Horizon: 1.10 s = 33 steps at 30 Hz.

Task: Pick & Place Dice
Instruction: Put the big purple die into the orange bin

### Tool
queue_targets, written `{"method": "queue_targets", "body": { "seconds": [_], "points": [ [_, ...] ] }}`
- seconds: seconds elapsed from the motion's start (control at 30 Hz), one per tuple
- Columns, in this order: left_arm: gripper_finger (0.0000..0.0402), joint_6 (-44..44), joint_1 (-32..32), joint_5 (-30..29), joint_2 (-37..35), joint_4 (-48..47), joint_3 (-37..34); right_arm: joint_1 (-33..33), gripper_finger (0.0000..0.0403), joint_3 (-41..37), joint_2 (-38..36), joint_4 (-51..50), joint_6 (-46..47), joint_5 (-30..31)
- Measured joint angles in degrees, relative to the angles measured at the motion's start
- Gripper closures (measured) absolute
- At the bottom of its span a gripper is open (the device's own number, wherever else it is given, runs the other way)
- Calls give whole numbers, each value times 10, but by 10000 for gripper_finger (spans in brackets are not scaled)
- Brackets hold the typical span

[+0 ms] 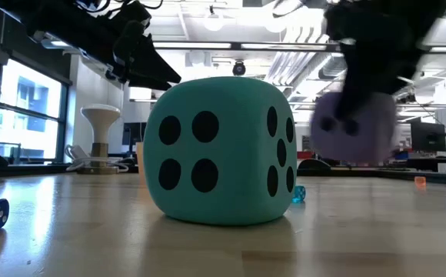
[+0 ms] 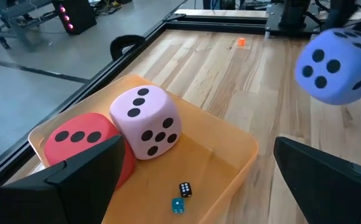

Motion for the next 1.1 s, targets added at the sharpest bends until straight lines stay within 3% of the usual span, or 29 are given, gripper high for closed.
{"method": "queue_targets", "body": {
  "seconds": [0.23, 0.43, 0.7, 0.93, 1.1],
  "points": [
    [2, 0, 0, 0, 0, 0, 0, -113, 47, 58, -1, 154, -307, 31],
    [2, 20, -18, 0, -1, 0, 0, -196, 47, 64, 5, 340, -495, -40],
    [2, 54, -48, -21, -1, -2, 0, -278, 49, 66, 79, 422, -559, -133],
    [2, 65, -52, -25, -1, -5, 0, -303, 17, 64, 124, 427, -534, -113],
    [2, 66, -52, -25, -1, -6, 0, -313, 10, 64, 124, 422, -532, -163]
  ]
}}
